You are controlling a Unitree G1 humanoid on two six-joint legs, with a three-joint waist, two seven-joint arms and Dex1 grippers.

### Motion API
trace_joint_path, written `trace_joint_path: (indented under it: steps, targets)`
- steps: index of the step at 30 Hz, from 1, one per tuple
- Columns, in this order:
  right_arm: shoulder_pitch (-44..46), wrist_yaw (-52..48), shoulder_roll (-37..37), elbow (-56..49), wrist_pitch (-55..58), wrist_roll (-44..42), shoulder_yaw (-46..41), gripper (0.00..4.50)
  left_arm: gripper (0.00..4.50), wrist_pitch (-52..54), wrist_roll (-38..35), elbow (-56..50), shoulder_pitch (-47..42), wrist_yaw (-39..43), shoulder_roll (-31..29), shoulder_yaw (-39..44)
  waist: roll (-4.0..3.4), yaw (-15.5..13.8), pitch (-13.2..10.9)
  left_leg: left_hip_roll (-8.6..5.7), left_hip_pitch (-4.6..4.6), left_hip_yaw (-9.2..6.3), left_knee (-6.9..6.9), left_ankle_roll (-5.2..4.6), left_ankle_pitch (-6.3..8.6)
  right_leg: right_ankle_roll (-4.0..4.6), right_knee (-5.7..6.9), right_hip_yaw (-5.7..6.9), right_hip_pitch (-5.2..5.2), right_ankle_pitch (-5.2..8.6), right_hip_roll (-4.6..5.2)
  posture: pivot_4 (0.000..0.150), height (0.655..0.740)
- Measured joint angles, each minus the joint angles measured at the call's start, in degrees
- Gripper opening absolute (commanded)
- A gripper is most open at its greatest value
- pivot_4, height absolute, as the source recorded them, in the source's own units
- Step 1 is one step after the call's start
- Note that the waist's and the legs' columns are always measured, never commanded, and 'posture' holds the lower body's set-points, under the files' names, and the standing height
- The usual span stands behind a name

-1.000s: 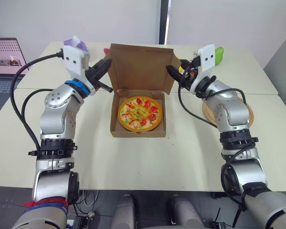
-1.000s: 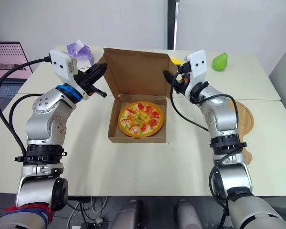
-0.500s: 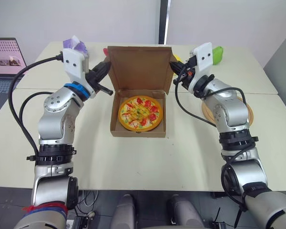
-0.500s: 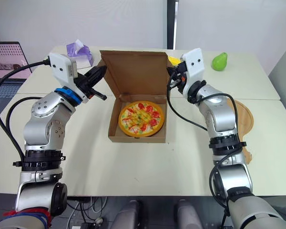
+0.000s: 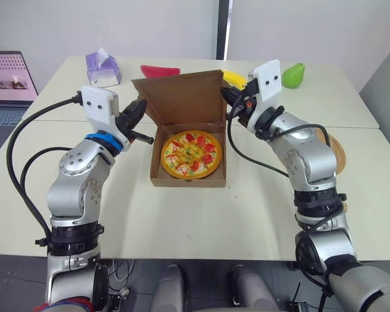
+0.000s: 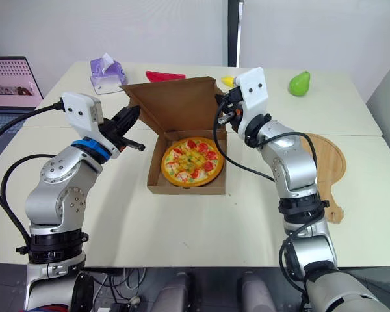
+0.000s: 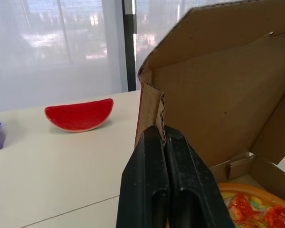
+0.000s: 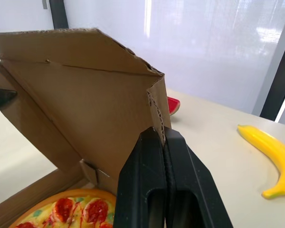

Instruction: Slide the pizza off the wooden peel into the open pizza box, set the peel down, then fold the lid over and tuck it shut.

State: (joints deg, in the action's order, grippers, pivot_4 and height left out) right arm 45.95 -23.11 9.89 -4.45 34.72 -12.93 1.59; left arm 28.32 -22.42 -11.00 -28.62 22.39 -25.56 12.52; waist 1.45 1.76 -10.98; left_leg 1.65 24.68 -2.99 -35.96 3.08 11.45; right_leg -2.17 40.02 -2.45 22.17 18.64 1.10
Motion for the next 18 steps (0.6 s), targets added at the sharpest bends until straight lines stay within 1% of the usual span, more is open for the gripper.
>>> trace_joint_path:
  steps: [7,11,14,18]
  targets:
    - [-4.4,0.8,-1.4,-5.3,3.4,-0.6,0.7,0.02,0.00,1.1,-0.1,-4.2,4.5,-1.9,1.8,0.4,-0.01,0.1,0.0,0.02,-0.01,-0.01,-0.01,0.00,0.00,0.00,0.04,-0.01,0.00,0.00,-0.03,0.150,0.7400]
    - [-6.0,1.3,-2.4,-7.9,4.9,-1.3,1.0,0.02,0.00,1.0,-0.1,-4.9,6.3,-2.1,1.8,0.8,-0.01,0.1,0.0,0.02,-0.01,-0.02,0.00,0.00,0.00,0.00,0.03,0.00,0.00,0.00,-0.02,0.150,0.7400]
    - [-7.8,1.3,-1.7,-10.0,4.9,-1.2,2.8,0.02,0.00,0.9,-0.1,-4.9,7.5,-2.0,1.8,0.7,-0.02,0.1,0.0,0.00,-0.02,0.00,-0.02,0.00,0.00,0.00,0.04,-0.01,-0.02,0.00,-0.01,0.150,0.7400]
    - [-9.1,1.7,-1.8,-11.2,5.3,-1.3,3.1,0.02,0.00,0.8,-0.1,-5.3,8.2,-1.9,1.8,0.7,-0.01,0.1,0.0,0.01,-0.05,-0.02,-0.02,0.00,0.00,0.00,0.07,-0.01,-0.04,0.00,-0.03,0.150,0.7400]
